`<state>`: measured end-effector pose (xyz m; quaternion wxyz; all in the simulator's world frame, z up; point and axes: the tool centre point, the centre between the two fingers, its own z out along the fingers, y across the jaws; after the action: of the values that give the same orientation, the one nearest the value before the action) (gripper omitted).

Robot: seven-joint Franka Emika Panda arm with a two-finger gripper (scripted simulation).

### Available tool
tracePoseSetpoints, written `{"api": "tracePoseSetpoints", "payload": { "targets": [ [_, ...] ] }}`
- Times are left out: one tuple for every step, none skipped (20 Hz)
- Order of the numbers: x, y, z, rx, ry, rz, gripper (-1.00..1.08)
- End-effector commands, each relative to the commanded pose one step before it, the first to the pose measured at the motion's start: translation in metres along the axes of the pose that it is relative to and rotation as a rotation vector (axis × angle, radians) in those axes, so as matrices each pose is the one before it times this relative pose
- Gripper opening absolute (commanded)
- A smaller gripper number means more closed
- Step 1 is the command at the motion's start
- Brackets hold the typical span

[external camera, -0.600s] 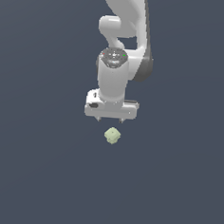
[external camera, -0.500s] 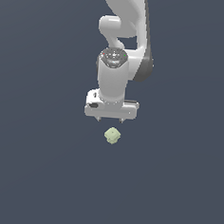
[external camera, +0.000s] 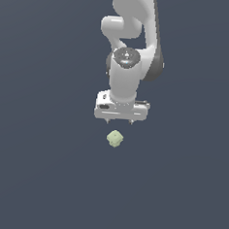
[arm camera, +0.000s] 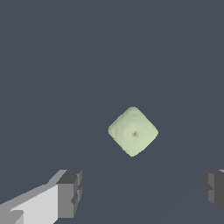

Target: Pick up the object and move it to a goal position.

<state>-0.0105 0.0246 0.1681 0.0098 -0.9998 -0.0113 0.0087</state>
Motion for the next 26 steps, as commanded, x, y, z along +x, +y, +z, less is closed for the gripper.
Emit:
{"api": "tracePoseSetpoints", "payload": {
  "targets": [
    [-0.00027, 0.00007, -0.00007, 0.0004, -0.00023, 0.00234, 1.0],
    [0.00017, 0.00053, 0.00026, -0.00042, 0.00008, -0.00203, 1.0],
    [0.00017, 0.00044, 0.00041, -0.00044, 0.00009, -0.00363, 1.0],
    [0.00017, 0.00033, 0.00057, -0.00044, 0.00009, -0.00524, 1.0],
    [0.00017, 0.00021, 0.00072, -0.00047, 0.00011, -0.00689, 1.0],
    [0.00019, 0.00014, 0.00088, -0.0005, 0.00012, -0.00844, 1.0],
    [0.0002, 0.0001, 0.00103, -0.00054, 0.00013, -0.00994, 1.0],
    [0.00023, 0.00013, 0.00116, -0.00061, 0.00015, -0.01127, 1.0],
    [0.00026, 0.00023, 0.0013, -0.00071, 0.00016, -0.01247, 1.0],
    [0.0003, 0.00036, 0.00144, -0.00083, 0.00018, -0.01378, 1.0],
    [0.00033, 0.00044, 0.00159, -0.00092, 0.00019, -0.01515, 1.0],
    [0.00035, 0.00047, 0.00174, -0.00098, 0.0002, -0.01656, 1.0],
    [0.00036, 0.00046, 0.00189, -0.00101, 0.00021, -0.01806, 1.0],
    [0.00037, 0.00046, 0.00204, -0.00104, 0.00021, -0.01954, 1.0],
    [0.00038, 0.0005, 0.00219, -0.00108, 0.00022, -0.02096, 1.0],
    [0.00039, 0.00055, 0.00234, -0.00112, 0.00023, -0.02239, 1.0],
    [0.00039, 0.00058, 0.00249, -0.00115, 0.00024, -0.02385, 1.0],
    [0.00039, 0.0006, 0.00265, -0.00116, 0.00025, -0.02533, 1.0],
    [0.00039, 0.00062, 0.0028, -0.00116, 0.00027, -0.02679, 1.0],
    [0.00038, 0.00064, 0.00293, -0.00115, 0.00028, -0.0281, 1.0],
    [0.00035, 0.00063, 0.00296, -0.0011, 0.00029, -0.02836, 1.0],
    [0.00033, 0.00062, 0.00296, -0.00103, 0.0003, -0.02837, 1.0],
    [0.0003, 0.0006, 0.00296, -0.00097, 0.00032, -0.02838, 1.0],
    [0.00027, 0.00058, 0.00295, -0.0009, 0.00034, -0.02839, 1.0],
    [0.00025, 0.00057, 0.00295, -0.00084, 0.00037, -0.02839, 1.0],
    [0.00023, 0.00055, 0.00295, -0.00078, 0.0004, -0.0284, 1.0]
  ]
}}
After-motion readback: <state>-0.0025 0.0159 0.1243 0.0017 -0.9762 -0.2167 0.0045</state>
